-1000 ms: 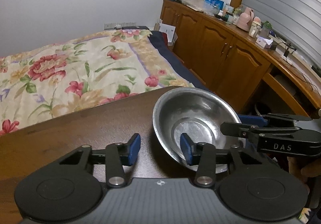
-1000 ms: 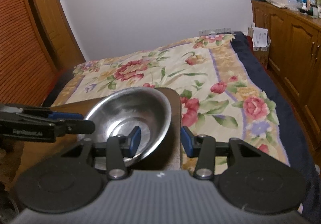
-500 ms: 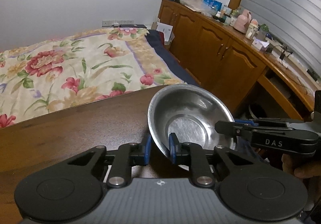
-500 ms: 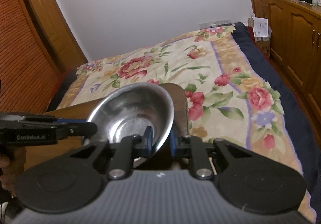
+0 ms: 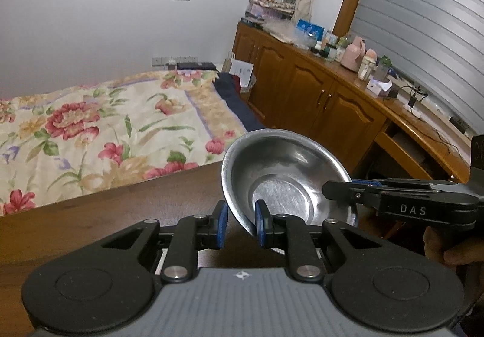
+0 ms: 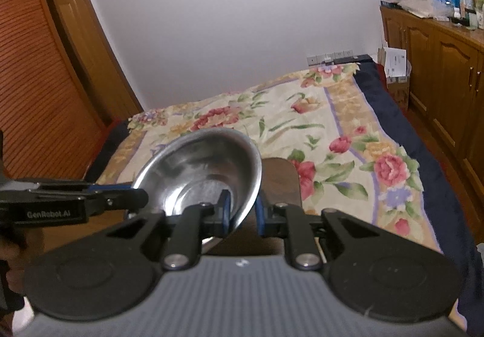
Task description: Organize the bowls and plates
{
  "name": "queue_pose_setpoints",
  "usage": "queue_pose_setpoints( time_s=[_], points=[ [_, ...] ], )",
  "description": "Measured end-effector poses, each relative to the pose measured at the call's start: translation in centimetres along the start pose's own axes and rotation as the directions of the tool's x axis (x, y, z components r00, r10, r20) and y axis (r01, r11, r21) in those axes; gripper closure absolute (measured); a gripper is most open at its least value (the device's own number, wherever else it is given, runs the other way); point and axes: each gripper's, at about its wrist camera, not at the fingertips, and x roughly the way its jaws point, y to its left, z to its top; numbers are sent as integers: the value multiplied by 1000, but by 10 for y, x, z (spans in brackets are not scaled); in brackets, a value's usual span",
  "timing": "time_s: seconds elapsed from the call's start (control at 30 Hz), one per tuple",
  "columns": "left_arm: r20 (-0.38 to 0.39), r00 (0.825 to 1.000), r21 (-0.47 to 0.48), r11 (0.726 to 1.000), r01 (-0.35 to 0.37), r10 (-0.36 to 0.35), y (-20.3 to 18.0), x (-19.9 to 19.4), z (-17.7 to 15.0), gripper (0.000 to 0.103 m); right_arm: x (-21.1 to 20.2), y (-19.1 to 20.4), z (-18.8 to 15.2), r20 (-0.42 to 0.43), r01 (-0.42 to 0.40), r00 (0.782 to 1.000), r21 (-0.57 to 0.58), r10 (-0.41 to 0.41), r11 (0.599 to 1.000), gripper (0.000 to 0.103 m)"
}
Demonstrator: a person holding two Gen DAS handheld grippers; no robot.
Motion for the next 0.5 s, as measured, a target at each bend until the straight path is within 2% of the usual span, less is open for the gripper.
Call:
queue_pose_setpoints(
  time_s=[0.5],
  points=[
    [79, 997, 23, 1000, 10, -12, -17, -67, -4, 83, -43, 28, 2, 56, -5, 998, -21, 6, 1000, 84]
  ],
)
